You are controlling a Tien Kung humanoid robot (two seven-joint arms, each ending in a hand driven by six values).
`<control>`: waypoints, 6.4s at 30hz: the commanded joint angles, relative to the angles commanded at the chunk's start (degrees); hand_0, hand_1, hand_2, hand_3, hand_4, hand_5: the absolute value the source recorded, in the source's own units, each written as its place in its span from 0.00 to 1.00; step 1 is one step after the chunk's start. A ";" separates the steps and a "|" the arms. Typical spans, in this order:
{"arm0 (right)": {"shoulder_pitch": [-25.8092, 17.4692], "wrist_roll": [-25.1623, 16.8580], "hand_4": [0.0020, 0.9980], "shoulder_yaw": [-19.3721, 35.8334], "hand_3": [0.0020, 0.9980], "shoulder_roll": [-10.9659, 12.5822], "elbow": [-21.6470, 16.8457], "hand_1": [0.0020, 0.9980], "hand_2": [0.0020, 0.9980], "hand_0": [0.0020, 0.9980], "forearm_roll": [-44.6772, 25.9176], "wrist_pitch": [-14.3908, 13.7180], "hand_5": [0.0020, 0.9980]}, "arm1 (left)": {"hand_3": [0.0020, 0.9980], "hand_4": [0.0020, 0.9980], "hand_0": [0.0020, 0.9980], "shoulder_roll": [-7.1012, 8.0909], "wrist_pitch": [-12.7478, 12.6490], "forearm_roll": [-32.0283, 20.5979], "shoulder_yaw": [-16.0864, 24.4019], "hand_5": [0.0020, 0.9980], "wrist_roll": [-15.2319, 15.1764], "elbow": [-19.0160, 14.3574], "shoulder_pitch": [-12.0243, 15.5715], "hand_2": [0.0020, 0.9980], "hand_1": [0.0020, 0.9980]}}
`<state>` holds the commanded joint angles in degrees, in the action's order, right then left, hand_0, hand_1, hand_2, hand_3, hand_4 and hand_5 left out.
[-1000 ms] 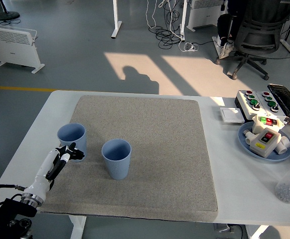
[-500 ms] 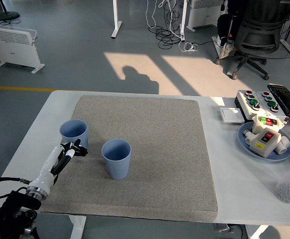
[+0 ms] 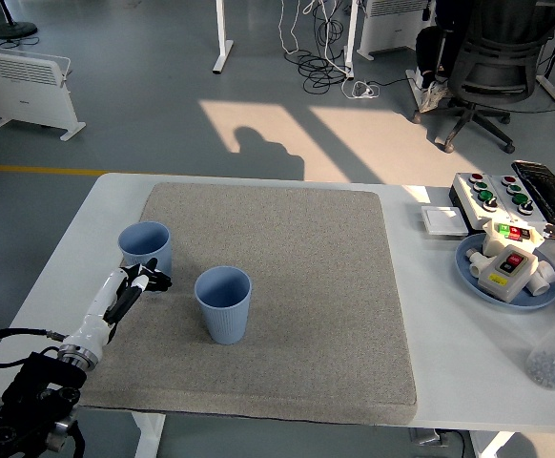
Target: Push cup pick cup insert cup
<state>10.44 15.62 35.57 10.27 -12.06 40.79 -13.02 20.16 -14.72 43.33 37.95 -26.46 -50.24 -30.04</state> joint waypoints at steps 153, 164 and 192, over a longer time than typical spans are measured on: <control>-0.65 0.20 0.12 0.76 0.58 0.87 0.15 0.64 0.64 0.71 0.79 0.03 0.41 | 0.54 0.58 0.49 8.70 34.92 63.15 3.92 0.01 23.58 -21.81 -17.07 0.67 0.55; -0.74 0.25 0.12 0.74 0.58 0.90 0.12 0.64 0.64 0.71 0.57 0.02 0.41 | 0.53 0.56 0.49 16.12 35.55 59.88 3.18 0.00 22.47 -30.33 -22.32 0.66 0.54; -1.28 0.52 0.12 1.05 0.58 1.14 -0.03 0.64 0.65 0.71 1.24 0.14 0.41 | 0.53 0.52 0.50 19.28 31.47 63.99 -4.57 0.00 19.02 -12.94 -35.45 0.67 0.54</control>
<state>9.16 16.14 36.63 11.41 -12.09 42.03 -12.88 39.44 16.74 107.32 33.39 -7.44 -63.18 -65.49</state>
